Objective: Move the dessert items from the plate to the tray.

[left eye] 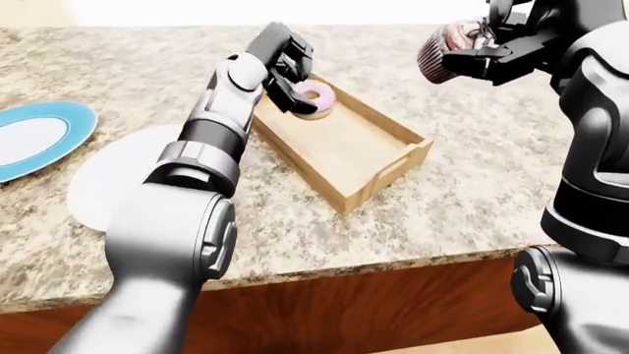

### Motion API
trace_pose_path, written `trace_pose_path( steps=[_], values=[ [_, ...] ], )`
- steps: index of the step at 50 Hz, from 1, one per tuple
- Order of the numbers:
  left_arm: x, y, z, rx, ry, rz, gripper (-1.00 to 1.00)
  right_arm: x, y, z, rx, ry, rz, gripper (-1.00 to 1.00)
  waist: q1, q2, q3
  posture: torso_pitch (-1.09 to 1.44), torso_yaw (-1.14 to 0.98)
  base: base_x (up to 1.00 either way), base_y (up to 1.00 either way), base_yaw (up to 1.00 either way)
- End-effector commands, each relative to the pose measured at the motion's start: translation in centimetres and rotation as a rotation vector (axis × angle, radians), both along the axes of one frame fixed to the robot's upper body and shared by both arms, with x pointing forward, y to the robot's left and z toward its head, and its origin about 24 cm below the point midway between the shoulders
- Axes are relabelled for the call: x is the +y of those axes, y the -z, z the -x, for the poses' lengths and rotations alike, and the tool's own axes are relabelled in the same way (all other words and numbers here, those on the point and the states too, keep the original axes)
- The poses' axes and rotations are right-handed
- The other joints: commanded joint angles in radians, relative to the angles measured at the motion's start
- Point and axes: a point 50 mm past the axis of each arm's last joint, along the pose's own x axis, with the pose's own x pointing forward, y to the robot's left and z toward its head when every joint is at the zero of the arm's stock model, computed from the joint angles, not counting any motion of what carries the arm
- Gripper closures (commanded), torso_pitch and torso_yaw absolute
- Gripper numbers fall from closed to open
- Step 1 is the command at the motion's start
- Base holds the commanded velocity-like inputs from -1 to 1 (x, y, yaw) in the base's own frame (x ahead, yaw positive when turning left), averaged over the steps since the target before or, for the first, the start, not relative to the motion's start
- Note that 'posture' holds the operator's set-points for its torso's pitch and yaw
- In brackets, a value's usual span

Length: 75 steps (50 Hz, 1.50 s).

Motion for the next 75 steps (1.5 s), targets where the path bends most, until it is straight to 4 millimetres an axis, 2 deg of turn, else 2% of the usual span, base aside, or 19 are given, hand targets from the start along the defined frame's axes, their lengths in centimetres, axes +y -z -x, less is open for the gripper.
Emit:
trace_pose_path(
  steps=[1, 11, 12, 13, 14, 15, 16, 17, 18, 28, 33, 36, 41, 42, 48, 54, 59, 66, 75],
  values=[
    [-0.6, -2.7, 0.4, -0.115, 0.010, -0.020, 1.00, 0.1, -2.2, 1.0, -0.112, 0.001, 0.017, 1.00, 0.001, -0.005, -0.039, 0.05, 0.00, 0.00, 0.00, 0.00],
    [-0.9, -1.5, 0.3, -0.100, 0.001, -0.059, 1.00, 0.0, -2.2, 1.1, -0.115, 0.001, 0.020, 1.00, 0.000, -0.009, -0.036, 0.05, 0.00, 0.00, 0.00, 0.00],
    [-1.0, -1.5, 0.3, -0.100, 0.001, -0.065, 0.98, 0.0, -2.2, 1.1, -0.114, 0.001, 0.023, 1.00, 0.000, -0.009, -0.035, 0.05, 0.00, 0.00, 0.00, 0.00],
    [-1.0, -1.4, 0.3, -0.097, 0.002, -0.062, 0.87, 0.0, -2.2, 1.1, -0.115, 0.001, 0.021, 1.00, 0.000, -0.009, -0.035, 0.05, 0.00, 0.00, 0.00, 0.00],
    [-1.0, -1.3, 0.2, -0.093, 0.006, -0.068, 0.72, 0.0, -2.2, 1.1, -0.115, 0.000, 0.021, 1.00, 0.000, -0.010, -0.035, 0.05, 0.00, 0.00, 0.00, 0.00],
    [-1.0, -1.3, 0.2, -0.090, 0.007, -0.064, 0.42, 0.0, -2.2, 1.2, -0.115, 0.002, 0.021, 1.00, 0.001, -0.010, -0.034, 0.05, 0.00, 0.00, 0.00, 0.00],
    [-1.0, -1.3, 0.2, -0.093, 0.002, -0.069, -0.32, 0.0, -2.2, 1.2, -0.114, 0.001, 0.018, 1.00, 0.001, -0.010, -0.034, 0.05, 0.00, 0.00, 0.00, 0.00],
    [-1.0, -1.3, 0.2, -0.086, 0.006, -0.066, -0.93, 0.0, -2.2, 1.2, -0.115, 0.000, 0.020, 1.00, 0.001, -0.010, -0.034, 0.05, 0.00, 0.00, 0.00, 0.00],
    [-0.9, -1.1, 0.2, -0.089, 0.002, -0.082, -1.00, 0.0, -2.2, 1.2, -0.115, 0.001, 0.020, 1.00, 0.001, -0.010, -0.034, 0.05, 0.00, 0.00, 0.00, 0.00],
    [-0.4, -1.0, 0.1, -0.087, -0.026, -0.083, -1.00, 0.4, -2.5, 1.2, -0.112, -0.003, 0.038, 1.00, 0.000, -0.008, -0.033, 0.05, 0.00, 0.00, 0.00, 0.00],
    [1.3, -4.7, 0.5, -0.167, -0.081, -0.004, -1.00, 1.5, -2.2, -0.6, -0.058, -0.024, 0.081, 1.00, -0.004, -0.005, -0.033, 0.05, 0.00, 0.00, 0.00, 0.00],
    [2.5, -7.3, 1.0, -0.226, -0.121, 0.061, -1.00, 2.4, -2.7, -2.1, -0.019, -0.030, 0.129, 1.00, -0.010, 0.000, -0.032, 0.05, 0.00, 0.00, 0.00, 0.00],
    [4.2, -10.1, 1.9, -0.291, -0.141, 0.101, -1.00, 4.5, -3.6, -4.8, 0.012, -0.063, 0.209, 1.00, -0.017, 0.016, -0.029, 0.05, 0.00, 0.00, 0.00, 0.00],
    [4.8, -11.1, 2.3, -0.316, -0.142, 0.132, -1.00, 5.1, -3.0, -5.7, 0.049, -0.067, 0.272, 1.00, -0.018, 0.019, -0.029, 0.05, 0.00, 0.00, 0.00, 0.00],
    [7.0, -14.6, 3.9, -0.407, -0.195, 0.137, -1.00, 7.4, -1.0, -8.4, 0.138, -0.116, 0.309, 1.00, -0.020, 0.035, -0.031, 0.05, 0.00, 0.00, 0.00, 0.00],
    [7.8, -15.5, 4.4, -0.432, -0.224, 0.125, -1.00, 8.3, 1.7, -9.5, 0.221, -0.113, 0.409, 1.00, -0.017, 0.040, -0.030, 0.05, 0.00, 0.00, 0.00, 0.00],
    [7.5, -16.5, 4.9, -0.471, -0.219, 0.105, -1.00, 8.9, 3.2, -9.8, 0.250, -0.127, 0.434, 1.00, -0.014, 0.041, -0.031, 0.05, 0.00, 0.00, 0.00, 0.00],
    [7.7, -16.4, 4.9, -0.473, -0.220, 0.100, -1.00, 9.6, 4.6, -10.0, 0.261, -0.141, 0.467, 1.00, -0.016, 0.042, -0.030, 0.05, 0.00, 0.00, 0.00, 0.00],
    [7.9, -16.2, 4.8, -0.472, -0.226, 0.100, -1.00, 9.9, 4.9, -10.0, 0.271, -0.158, 0.489, 1.00, -0.018, 0.045, -0.032, 0.05, 0.00, 0.00, 0.00, 0.00]
  ],
)
